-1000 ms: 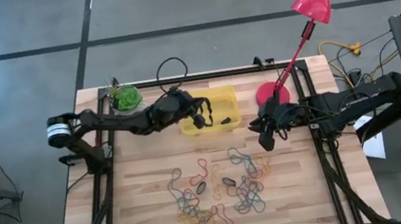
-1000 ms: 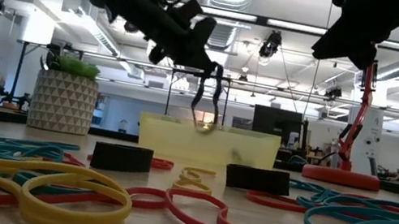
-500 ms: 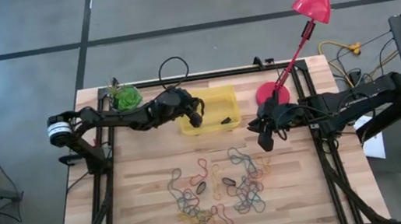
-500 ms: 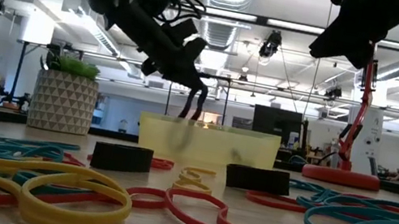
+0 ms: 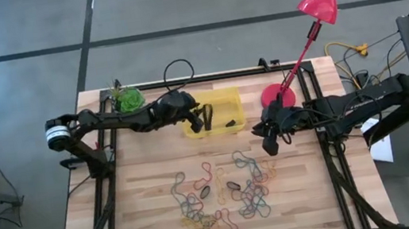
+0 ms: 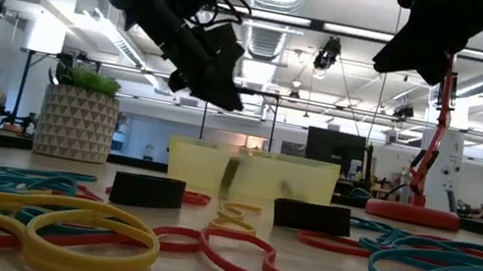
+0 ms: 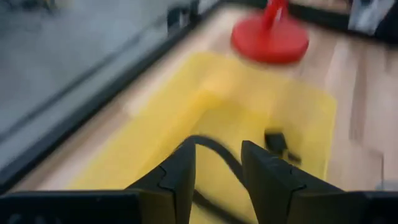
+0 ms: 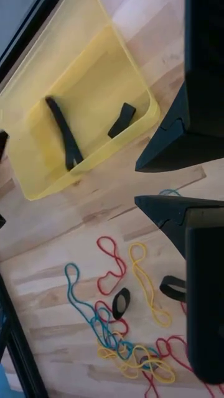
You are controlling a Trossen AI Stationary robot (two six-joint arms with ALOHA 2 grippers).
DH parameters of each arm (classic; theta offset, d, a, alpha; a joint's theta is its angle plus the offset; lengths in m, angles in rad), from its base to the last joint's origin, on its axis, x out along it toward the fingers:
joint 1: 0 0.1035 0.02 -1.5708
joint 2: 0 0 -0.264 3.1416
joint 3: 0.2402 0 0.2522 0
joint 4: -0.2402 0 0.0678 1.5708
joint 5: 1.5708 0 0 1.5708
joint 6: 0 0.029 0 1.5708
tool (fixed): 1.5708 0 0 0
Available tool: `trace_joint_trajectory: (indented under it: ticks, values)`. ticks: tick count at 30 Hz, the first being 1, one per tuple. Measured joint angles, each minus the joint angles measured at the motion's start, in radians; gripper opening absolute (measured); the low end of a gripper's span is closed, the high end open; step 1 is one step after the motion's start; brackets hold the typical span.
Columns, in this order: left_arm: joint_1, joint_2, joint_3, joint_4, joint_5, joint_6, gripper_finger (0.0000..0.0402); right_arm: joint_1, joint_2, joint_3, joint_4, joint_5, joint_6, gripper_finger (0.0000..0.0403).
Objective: Pick and place rubber bands into bin
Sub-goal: Put the blue rubber band into the yellow bin
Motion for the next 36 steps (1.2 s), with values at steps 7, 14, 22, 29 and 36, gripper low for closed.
trace_joint_trajectory:
  ticks: [7, 14, 22, 29, 36]
  values:
    - [-0.003, -0.075, 0.021, -0.074, 0.176, 0.029, 0.0114, 0.000, 0.015, -0.001, 0.032, -0.074, 0.001, 0.0061]
    - [-0.037, -0.258, -0.002, -0.227, 0.461, 0.066, 0.0114, 0.042, 0.147, -0.002, 0.171, -0.316, -0.069, 0.0061]
    - [-0.116, -0.502, -0.086, -0.374, 0.444, 0.032, 0.0114, 0.109, 0.403, 0.027, 0.277, -0.330, -0.109, 0.0061]
    - [-0.165, -0.677, -0.189, -0.371, 0.370, -0.058, 0.0114, 0.108, 0.567, 0.081, 0.239, -0.194, -0.062, 0.0061]
    - [-0.175, -0.775, -0.265, -0.367, 0.327, -0.108, 0.0114, 0.094, 0.650, 0.148, 0.162, -0.123, -0.059, 0.0061]
